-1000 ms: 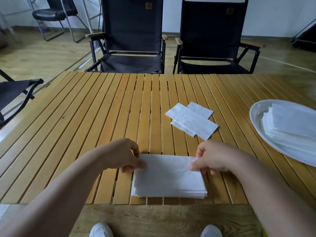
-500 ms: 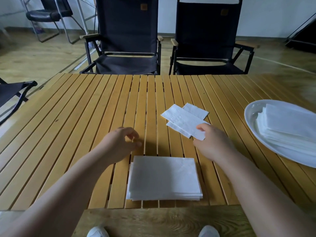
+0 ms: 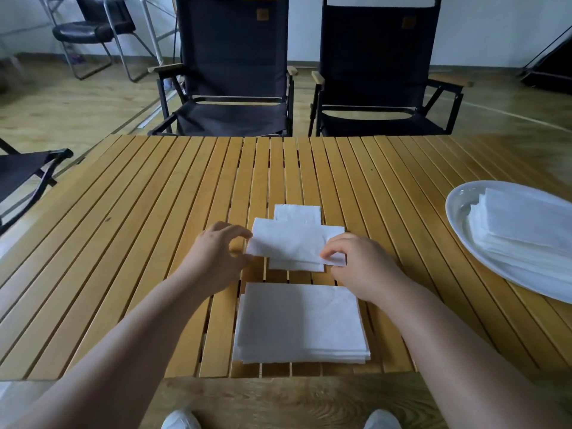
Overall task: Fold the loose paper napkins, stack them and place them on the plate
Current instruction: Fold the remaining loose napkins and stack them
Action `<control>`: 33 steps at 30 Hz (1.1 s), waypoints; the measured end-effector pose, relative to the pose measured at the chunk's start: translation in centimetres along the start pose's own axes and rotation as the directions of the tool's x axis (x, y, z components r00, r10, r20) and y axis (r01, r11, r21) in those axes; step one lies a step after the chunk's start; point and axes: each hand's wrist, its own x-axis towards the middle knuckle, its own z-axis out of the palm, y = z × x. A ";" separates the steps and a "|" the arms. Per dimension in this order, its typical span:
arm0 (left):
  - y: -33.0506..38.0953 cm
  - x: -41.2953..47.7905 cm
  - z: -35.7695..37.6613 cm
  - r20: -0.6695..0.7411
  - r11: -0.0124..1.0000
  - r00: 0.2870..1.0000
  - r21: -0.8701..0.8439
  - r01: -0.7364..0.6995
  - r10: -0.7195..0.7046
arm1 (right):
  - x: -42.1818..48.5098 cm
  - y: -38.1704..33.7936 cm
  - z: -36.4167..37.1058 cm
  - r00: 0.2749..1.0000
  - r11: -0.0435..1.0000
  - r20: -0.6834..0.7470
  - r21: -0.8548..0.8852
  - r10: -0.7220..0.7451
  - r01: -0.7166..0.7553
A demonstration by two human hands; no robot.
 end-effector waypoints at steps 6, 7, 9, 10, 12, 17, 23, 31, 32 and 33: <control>-0.3 -0.2 0.2 0.036 0.994 0.996 0.067 -0.085 0.082 | 0.0 0.0 -0.1 1.000 0.999 -0.023 0.044 0.020 -0.019; -0.3 -0.2 0.3 0.028 0.993 0.995 0.069 -0.098 0.096 | 0.0 0.0 -0.1 0.998 0.999 -0.045 0.036 0.036 -0.034; -0.2 -0.2 0.4 0.011 0.991 0.994 0.077 -0.111 0.111 | 0.1 0.1 -0.1 0.995 0.997 -0.078 0.032 0.070 -0.067; -0.1 -0.2 0.4 0.000 0.990 0.993 0.086 -0.115 0.115 | 0.1 0.1 -0.1 0.993 0.997 -0.086 0.031 0.079 -0.076; 0.0 -0.2 0.5 -0.019 0.990 0.993 0.085 -0.116 0.118 | 0.1 0.0 0.0 0.992 0.997 -0.094 0.024 0.080 -0.079; 0.3 -0.1 0.5 -0.021 0.987 0.992 0.097 -0.125 0.128 | 0.1 -0.3 0.1 0.991 0.997 -0.115 0.006 0.074 -0.074; 0.2 0.0 0.5 -0.017 0.990 0.992 0.065 -0.125 0.126 | 0.0 -0.3 0.1 0.993 0.998 -0.106 -0.025 0.058 -0.061; 0.5 0.0 0.3 -0.009 0.992 0.992 0.017 -0.125 0.125 | -0.1 -0.4 -0.1 0.992 0.999 -0.113 0.016 0.047 -0.046; 0.6 -0.1 0.3 -0.009 0.993 0.993 0.010 -0.119 0.119 | -0.1 -0.4 -0.1 0.989 0.998 -0.135 0.023 0.056 -0.053; 0.6 0.0 0.2 -0.013 0.994 0.994 0.000 -0.112 0.112 | -0.1 -0.4 -0.1 0.986 0.998 -0.152 0.035 0.065 -0.060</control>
